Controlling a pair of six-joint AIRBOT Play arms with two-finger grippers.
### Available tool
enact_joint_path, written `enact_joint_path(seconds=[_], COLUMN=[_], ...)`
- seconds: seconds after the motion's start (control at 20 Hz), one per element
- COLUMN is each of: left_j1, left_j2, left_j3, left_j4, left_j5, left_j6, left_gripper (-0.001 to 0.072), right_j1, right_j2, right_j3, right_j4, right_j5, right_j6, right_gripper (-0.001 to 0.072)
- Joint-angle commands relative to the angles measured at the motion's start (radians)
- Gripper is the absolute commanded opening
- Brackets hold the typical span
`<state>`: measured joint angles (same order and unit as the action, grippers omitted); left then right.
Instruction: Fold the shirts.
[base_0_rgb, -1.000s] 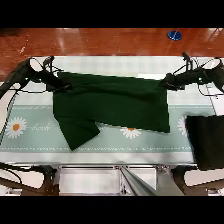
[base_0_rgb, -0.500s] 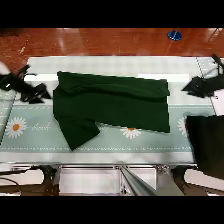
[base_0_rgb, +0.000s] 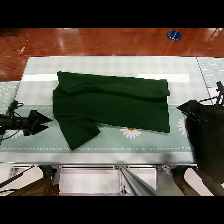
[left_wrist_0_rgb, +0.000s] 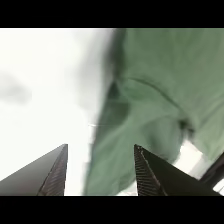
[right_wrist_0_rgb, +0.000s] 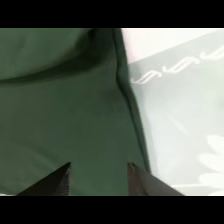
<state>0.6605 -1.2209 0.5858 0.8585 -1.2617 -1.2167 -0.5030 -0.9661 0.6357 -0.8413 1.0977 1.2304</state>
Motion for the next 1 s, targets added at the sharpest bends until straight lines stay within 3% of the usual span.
enact_joint_path(seconds=[0.0, 0.2, 0.25, 0.35, 0.45, 0.5, 0.55, 0.65, 0.95], left_j1=[-0.072, -0.234, -0.264, -0.301, -0.319, -0.322, -0.324, -0.324, -0.324], left_j2=[0.01, -0.038, -0.06, -0.099, -0.126, -0.134, -0.133, -0.133, -0.133], left_j3=[-0.069, -0.064, -0.053, -0.018, 0.019, 0.036, 0.05, 0.074, 0.094], left_j4=[-0.042, -0.09, -0.098, -0.101, -0.1, -0.1, -0.1, -0.1, -0.1], left_j5=[0.113, 0.201, 0.204, 0.187, 0.158, 0.144, 0.138, 0.111, 0.09], left_j6=[0.027, 0.027, 0.027, 0.027, 0.027, 0.027, 0.037, 0.054, 0.057], left_gripper=[0.0505, 0.0503, 0.0461, 0.0215, 0.0207, 0.0066, 0.0025, 0.0025, 0.0025], right_j1=[0.001, 0.0, -0.001, -0.001, -0.001, -0.001, -0.001, -0.001, 0.0], right_j2=[0.024, 0.024, 0.024, 0.024, 0.024, 0.024, 0.024, 0.024, 0.024], right_j3=[-0.035, -0.031, -0.027, -0.025, -0.025, -0.025, -0.026, -0.034, -0.137], right_j4=[0.064, 0.11, 0.109, 0.054, -0.068, -0.154, -0.231, -0.319, -0.294], right_j5=[-0.009, -0.015, -0.013, -0.014, -0.009, 0.001, 0.018, 0.079, 0.137], right_j6=[-0.001, 0.008, 0.008, 0.014, 0.073, 0.125, 0.178, 0.233, 0.231], right_gripper=[0.0419, 0.0419, 0.0419, 0.0419, 0.0419, 0.0419, 0.0419, 0.0419, 0.0419])
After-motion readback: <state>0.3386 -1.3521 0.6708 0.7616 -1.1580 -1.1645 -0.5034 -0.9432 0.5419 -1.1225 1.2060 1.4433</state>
